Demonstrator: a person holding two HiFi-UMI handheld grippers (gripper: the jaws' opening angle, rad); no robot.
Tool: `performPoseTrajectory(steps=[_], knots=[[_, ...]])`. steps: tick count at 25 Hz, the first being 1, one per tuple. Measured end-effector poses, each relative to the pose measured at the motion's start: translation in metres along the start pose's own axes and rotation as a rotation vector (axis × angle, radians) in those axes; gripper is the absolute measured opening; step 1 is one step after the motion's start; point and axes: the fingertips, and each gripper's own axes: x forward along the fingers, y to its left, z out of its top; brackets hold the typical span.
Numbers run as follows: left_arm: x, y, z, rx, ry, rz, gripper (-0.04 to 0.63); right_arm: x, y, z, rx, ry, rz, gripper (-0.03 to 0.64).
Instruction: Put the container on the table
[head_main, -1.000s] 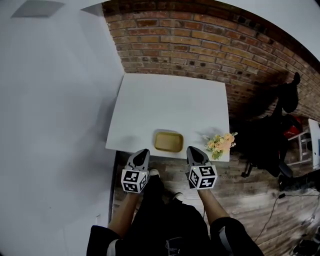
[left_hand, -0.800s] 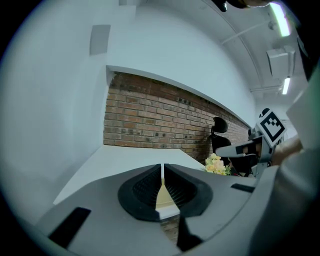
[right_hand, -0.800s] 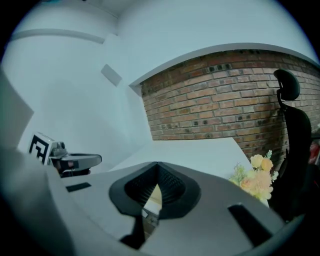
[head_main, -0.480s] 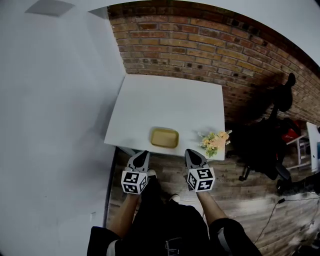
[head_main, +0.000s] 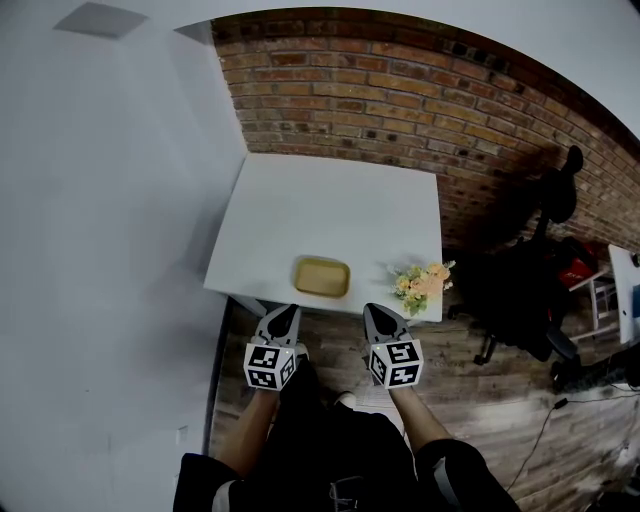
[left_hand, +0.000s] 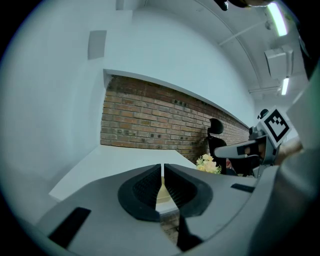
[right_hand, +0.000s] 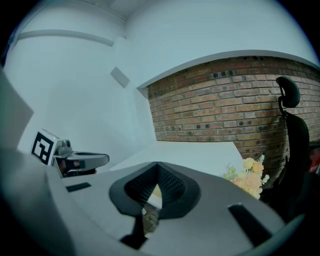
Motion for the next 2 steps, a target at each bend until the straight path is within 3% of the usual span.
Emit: performPoseTrajectory(steps=[2], knots=[[0.0006,-0.0013,-0.0006,0.000,0.003,-0.002,0.029,-0.0010,-0.0015,-0.0010,0.002,0.003,-0.002,0.023]])
